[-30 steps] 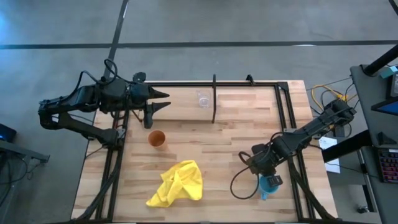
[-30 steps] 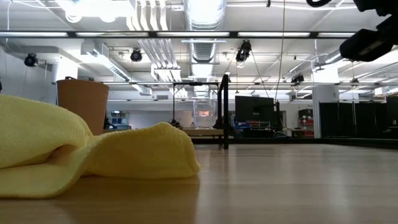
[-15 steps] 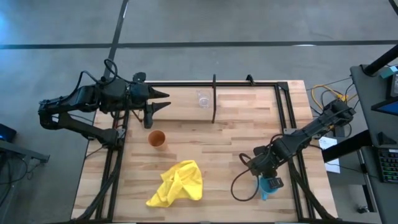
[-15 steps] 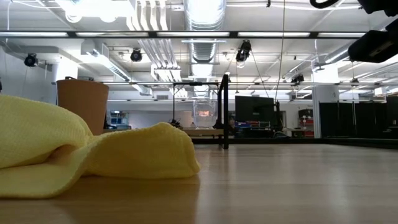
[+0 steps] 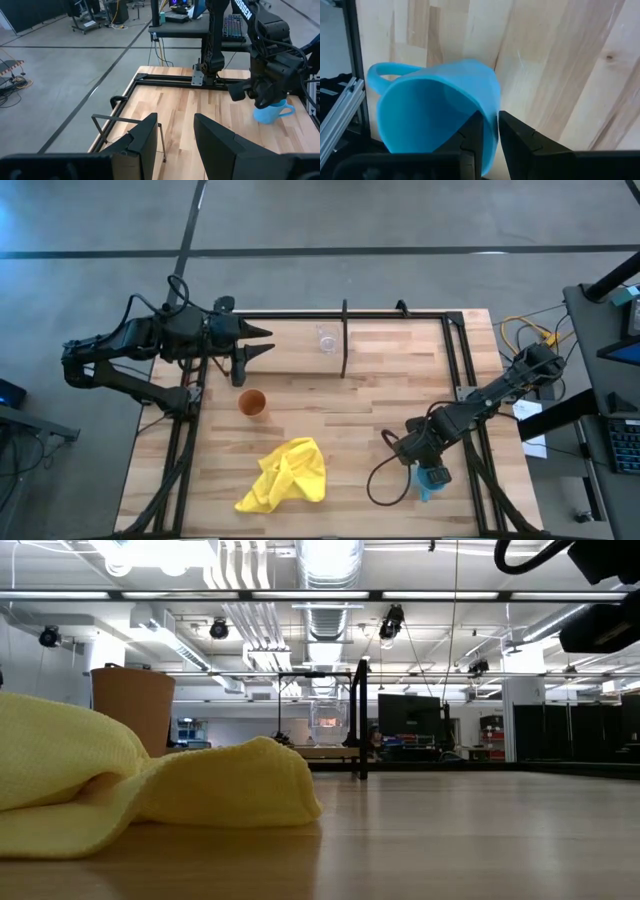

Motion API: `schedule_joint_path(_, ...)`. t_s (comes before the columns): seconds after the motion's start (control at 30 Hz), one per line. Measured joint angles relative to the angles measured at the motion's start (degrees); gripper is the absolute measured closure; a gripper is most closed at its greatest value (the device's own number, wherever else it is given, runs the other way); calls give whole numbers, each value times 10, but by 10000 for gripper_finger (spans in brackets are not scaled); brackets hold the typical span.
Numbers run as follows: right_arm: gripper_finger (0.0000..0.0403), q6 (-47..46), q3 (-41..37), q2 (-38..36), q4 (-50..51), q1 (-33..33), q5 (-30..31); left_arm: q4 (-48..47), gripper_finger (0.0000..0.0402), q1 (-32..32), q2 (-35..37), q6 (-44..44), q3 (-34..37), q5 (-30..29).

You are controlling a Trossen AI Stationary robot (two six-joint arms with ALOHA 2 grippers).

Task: Stack small to large cups/mugs on shelf
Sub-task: Put the blue mug on the shelf

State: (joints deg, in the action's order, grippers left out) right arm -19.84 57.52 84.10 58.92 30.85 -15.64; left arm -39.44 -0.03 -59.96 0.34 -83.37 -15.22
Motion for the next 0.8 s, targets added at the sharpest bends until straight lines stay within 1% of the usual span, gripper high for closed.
schedule_joint_path(0.27,351,-22,0,29,-10,0,5,0,285,0,0,0,0,0)
schedule_joint_path(0.47,385,-43,0,30,-9,0,13,0,285,0,0,0,0,0)
schedule_joint_path(0.63,386,-112,2,28,-8,-6,29,0,285,0,0,0,0,0)
schedule_joint_path(0.8,388,-200,18,27,-5,-27,89,0,285,0,0,0,0,0)
